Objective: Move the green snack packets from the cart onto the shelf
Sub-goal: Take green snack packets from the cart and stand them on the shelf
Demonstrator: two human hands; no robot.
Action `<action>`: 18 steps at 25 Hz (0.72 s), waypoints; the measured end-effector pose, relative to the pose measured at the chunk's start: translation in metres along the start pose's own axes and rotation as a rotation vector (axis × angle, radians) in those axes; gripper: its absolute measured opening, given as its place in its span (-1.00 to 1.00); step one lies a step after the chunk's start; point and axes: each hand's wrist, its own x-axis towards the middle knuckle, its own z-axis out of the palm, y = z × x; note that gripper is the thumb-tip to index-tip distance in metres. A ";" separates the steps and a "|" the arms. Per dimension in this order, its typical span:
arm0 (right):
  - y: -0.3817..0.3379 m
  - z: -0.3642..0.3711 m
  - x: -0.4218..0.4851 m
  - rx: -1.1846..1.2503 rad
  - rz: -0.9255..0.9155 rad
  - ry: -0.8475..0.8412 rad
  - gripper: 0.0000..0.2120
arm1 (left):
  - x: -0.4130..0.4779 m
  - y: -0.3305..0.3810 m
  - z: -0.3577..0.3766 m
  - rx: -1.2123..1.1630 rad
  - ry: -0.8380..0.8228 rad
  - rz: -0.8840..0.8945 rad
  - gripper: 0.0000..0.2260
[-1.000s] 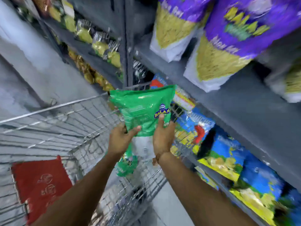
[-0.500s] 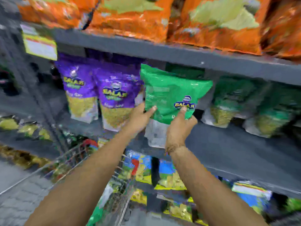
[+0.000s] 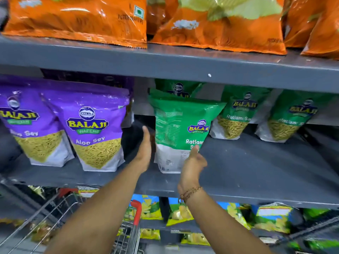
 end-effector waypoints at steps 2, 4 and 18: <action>-0.010 0.004 0.012 0.127 0.047 -0.174 -0.70 | 0.000 -0.008 0.002 -0.011 -0.026 -0.034 -0.35; -0.022 -0.006 0.031 0.233 0.079 -0.186 -0.57 | -0.009 -0.016 0.001 0.117 0.068 0.015 -0.46; -0.012 -0.002 0.043 0.105 -0.003 -0.390 -0.50 | -0.037 -0.003 0.030 0.312 0.248 0.186 -0.62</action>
